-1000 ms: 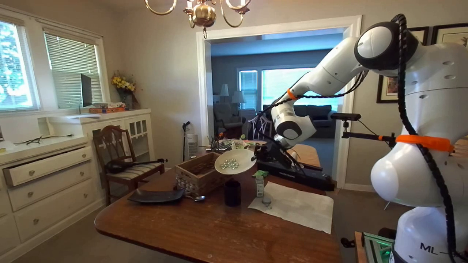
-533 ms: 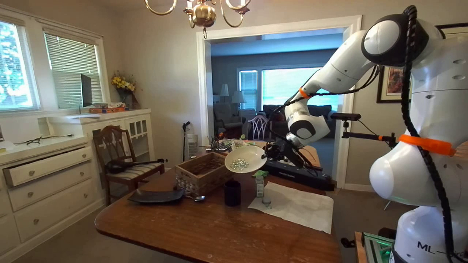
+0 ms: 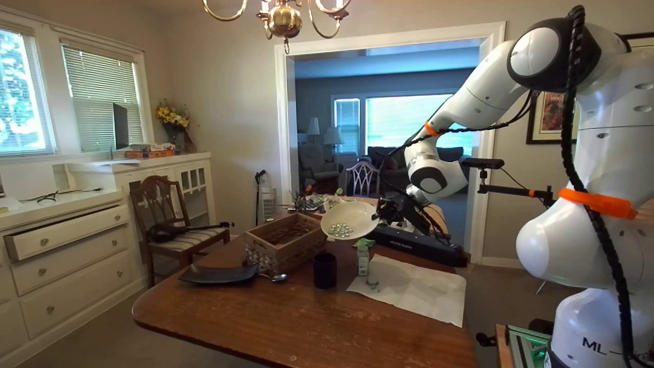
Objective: Move the black cup to the right then pour the glass beads on the plate into it
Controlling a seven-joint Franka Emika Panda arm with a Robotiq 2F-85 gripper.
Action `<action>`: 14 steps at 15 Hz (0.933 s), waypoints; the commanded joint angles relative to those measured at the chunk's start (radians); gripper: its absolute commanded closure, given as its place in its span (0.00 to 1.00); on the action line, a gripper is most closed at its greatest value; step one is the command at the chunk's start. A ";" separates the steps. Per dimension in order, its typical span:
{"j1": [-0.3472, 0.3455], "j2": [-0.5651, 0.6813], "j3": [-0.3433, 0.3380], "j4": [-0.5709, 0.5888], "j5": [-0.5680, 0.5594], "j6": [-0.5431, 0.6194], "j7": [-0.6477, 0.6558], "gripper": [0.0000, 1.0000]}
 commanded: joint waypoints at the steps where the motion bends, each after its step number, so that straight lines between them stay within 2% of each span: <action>1: -0.003 -0.026 -0.002 -0.007 0.059 -0.020 -0.054 0.98; 8: -0.005 -0.038 -0.010 -0.020 0.092 -0.017 -0.159 0.98; 10: -0.004 -0.038 -0.011 -0.020 0.080 -0.022 -0.127 0.98; 11: 0.000 0.000 -0.012 -0.010 0.043 0.001 -0.131 0.92; 14: 0.000 0.000 -0.012 -0.010 0.043 0.001 -0.131 0.92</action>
